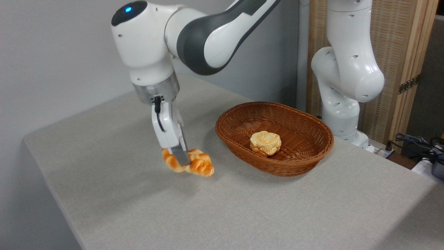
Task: Put bread into the basket
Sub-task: 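Lift the held croissant and carry it over the wicker basket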
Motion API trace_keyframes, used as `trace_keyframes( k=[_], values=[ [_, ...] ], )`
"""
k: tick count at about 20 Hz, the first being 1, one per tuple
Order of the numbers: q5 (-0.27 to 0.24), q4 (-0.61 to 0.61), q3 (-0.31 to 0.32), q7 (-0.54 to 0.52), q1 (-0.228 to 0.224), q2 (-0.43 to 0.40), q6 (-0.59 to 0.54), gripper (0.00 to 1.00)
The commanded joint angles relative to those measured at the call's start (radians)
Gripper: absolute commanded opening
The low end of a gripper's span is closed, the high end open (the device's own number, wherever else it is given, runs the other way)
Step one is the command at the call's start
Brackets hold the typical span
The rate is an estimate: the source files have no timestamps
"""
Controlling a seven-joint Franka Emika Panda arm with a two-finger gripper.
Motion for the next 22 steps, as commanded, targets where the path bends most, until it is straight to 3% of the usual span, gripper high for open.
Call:
trace_keyframes(
  k=[1, 4, 9, 12, 15, 17, 20, 22],
  values=[
    [-0.018, -0.001, 0.007, 0.021, -0.003, -0.068, -0.086, 0.24],
    [-0.018, -0.001, 0.009, 0.021, -0.003, -0.117, -0.199, 0.29],
    [-0.015, -0.002, 0.009, 0.032, -0.004, -0.156, -0.375, 0.3],
    [-0.007, -0.004, 0.009, 0.046, -0.004, -0.165, -0.464, 0.38],
    [0.005, -0.004, 0.009, 0.093, -0.004, -0.165, -0.529, 0.75],
    [0.017, -0.005, 0.007, 0.116, -0.004, -0.165, -0.534, 0.9],
    [0.017, -0.007, 0.007, 0.144, -0.004, -0.159, -0.534, 0.99],
    [0.017, -0.007, 0.007, 0.152, -0.004, -0.157, -0.534, 1.0]
  ],
)
